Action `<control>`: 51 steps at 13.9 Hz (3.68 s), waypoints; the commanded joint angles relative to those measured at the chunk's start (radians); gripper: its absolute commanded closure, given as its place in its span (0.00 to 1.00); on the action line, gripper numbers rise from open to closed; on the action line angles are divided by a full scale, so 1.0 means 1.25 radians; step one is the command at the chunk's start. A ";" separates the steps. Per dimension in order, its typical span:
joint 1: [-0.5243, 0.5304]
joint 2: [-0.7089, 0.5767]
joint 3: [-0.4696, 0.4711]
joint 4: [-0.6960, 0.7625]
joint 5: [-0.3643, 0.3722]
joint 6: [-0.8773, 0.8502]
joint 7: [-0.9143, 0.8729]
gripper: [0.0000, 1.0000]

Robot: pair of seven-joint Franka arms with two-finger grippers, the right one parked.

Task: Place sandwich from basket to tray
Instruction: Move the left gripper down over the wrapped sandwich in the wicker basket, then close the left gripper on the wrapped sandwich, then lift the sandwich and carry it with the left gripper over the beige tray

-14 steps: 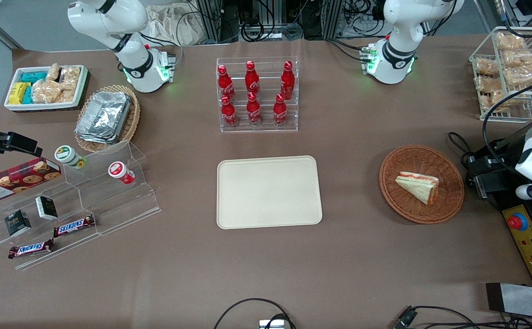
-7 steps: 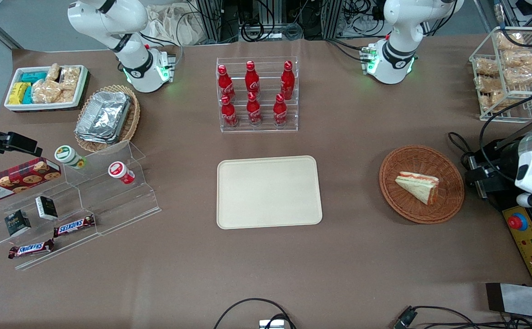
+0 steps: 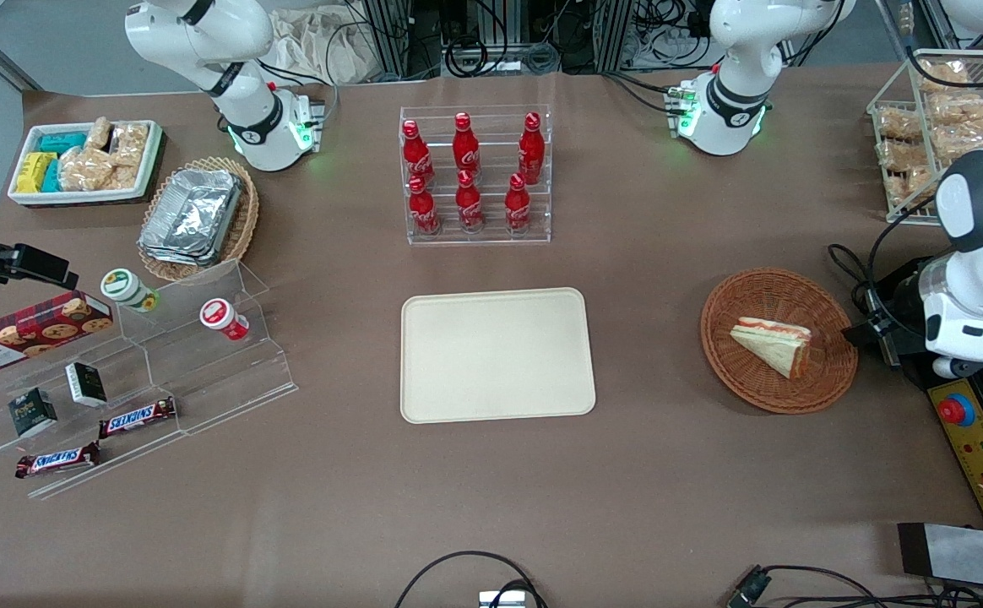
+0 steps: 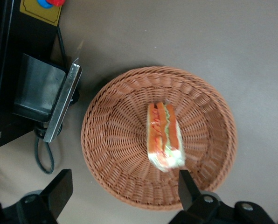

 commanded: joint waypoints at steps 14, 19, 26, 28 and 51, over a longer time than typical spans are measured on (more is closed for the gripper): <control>-0.048 0.119 -0.014 -0.083 -0.058 0.233 -0.095 0.00; -0.047 0.147 -0.012 -0.084 -0.051 0.234 -0.082 0.00; -0.042 0.181 -0.008 -0.079 -0.037 0.232 -0.034 0.01; -0.042 0.184 -0.007 -0.080 -0.036 0.229 -0.034 0.11; -0.383 0.383 -0.098 0.528 0.024 -0.168 0.000 1.00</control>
